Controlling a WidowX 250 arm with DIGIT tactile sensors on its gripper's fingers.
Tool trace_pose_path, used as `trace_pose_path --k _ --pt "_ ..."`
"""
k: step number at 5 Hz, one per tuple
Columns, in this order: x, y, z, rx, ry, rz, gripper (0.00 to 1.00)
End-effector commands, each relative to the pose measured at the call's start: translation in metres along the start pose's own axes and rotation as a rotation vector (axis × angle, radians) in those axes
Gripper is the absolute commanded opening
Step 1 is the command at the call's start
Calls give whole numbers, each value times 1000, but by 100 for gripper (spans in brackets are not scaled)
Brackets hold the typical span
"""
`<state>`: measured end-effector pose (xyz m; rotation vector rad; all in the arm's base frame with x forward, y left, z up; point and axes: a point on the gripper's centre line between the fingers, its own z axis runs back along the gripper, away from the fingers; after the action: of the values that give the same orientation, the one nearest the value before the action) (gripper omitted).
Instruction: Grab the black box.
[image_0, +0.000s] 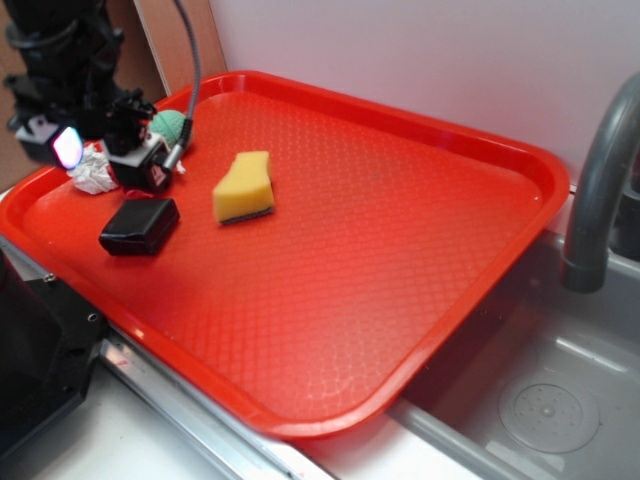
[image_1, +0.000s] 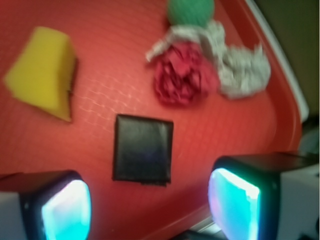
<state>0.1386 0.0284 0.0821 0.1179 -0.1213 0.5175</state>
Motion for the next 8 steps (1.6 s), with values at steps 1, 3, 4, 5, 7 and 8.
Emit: trace_pose_path --k 1,3,4,5,7,8 --pt "4 -1 -35 -111 -23 57 100" --pt "14 -14 -84 -166 142 8 100" --pt "12 -15 -87 -126 183 43 0" --pt "13 -15 -77 -119 159 13 0" --pt "29 -31 21 -114 -75 -142 0" --pt "47 -37 71 -209 -92 -177 0"
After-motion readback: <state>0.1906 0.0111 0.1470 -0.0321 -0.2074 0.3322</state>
